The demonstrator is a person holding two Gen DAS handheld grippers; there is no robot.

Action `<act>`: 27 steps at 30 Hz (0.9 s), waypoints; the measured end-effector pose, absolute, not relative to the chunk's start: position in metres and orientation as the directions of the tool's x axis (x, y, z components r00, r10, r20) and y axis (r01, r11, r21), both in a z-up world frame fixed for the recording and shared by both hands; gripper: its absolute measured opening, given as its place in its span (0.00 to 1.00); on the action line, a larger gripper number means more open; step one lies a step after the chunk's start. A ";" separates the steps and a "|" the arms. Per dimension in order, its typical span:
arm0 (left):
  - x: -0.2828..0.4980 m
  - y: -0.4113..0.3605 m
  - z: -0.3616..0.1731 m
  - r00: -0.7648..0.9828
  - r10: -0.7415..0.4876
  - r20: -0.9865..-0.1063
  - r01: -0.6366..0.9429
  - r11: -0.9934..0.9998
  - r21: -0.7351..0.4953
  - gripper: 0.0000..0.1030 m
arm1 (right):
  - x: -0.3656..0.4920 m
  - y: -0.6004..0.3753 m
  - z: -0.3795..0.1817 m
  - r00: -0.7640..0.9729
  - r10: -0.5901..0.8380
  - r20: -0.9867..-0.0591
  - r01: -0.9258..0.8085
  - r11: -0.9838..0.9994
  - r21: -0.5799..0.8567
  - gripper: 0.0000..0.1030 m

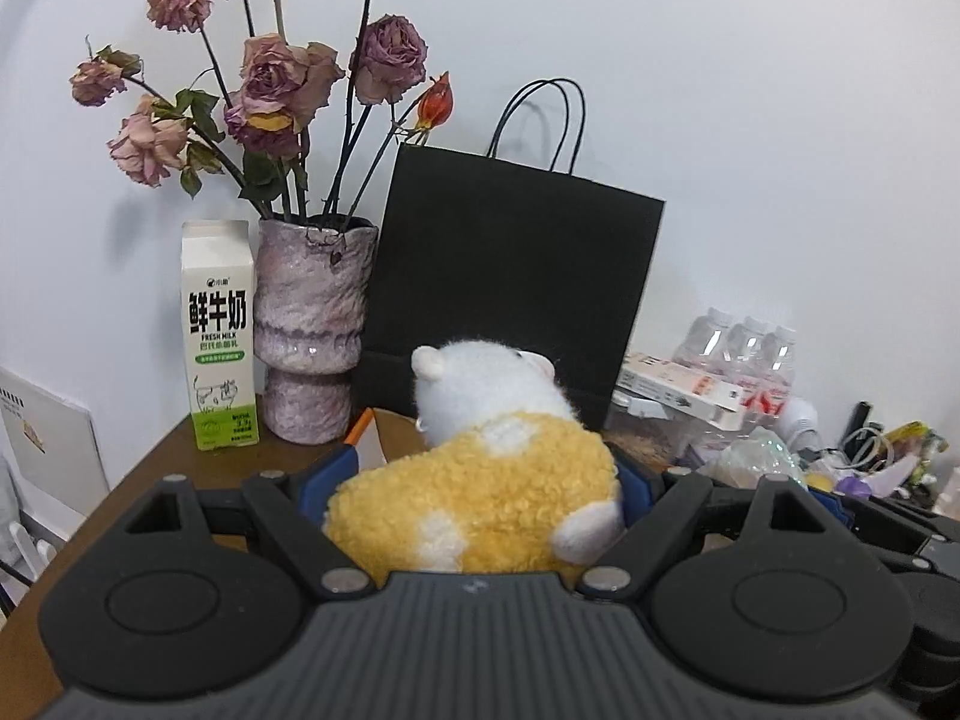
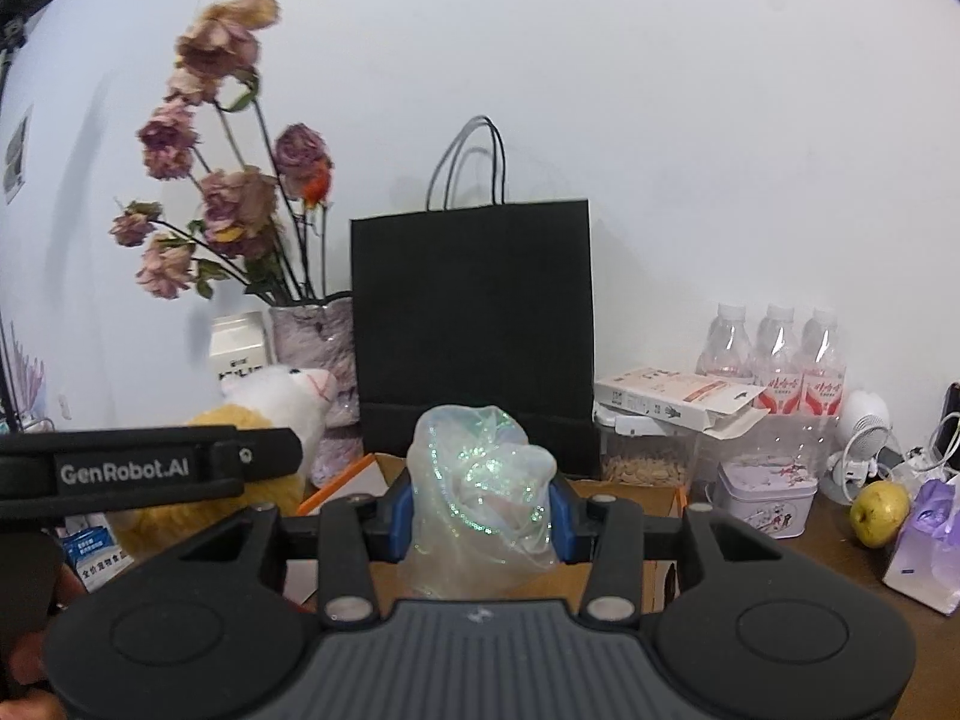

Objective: Organize objects
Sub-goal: 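Lift and carry the hamster with the left gripper while the right carries the bag to the box, then lower both items into the red box and open both grippers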

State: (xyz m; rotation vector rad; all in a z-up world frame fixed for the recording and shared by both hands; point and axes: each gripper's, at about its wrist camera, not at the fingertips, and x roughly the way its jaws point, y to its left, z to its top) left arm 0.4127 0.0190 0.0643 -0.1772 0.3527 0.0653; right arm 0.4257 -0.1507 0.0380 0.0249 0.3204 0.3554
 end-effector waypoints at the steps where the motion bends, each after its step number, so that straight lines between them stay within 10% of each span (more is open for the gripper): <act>1: 0.419 0.018 0.063 0.936 0.039 -0.351 -0.097 0.984 -0.149 0.84 | 0.433 -0.151 0.036 0.886 0.343 -0.311 -0.334 0.939 0.085 0.41; 19: 0.530 -0.002 -0.004 0.870 0.113 -0.481 -0.138 0.990 -0.017 0.85 | 0.523 -0.147 -0.037 0.870 0.233 -0.435 -0.230 0.971 0.059 0.42; 27: 0.546 -0.001 -0.019 0.874 0.135 -0.466 -0.160 0.987 -0.014 0.96 | 0.534 -0.154 -0.050 0.853 0.214 -0.476 -0.200 0.976 0.080 0.69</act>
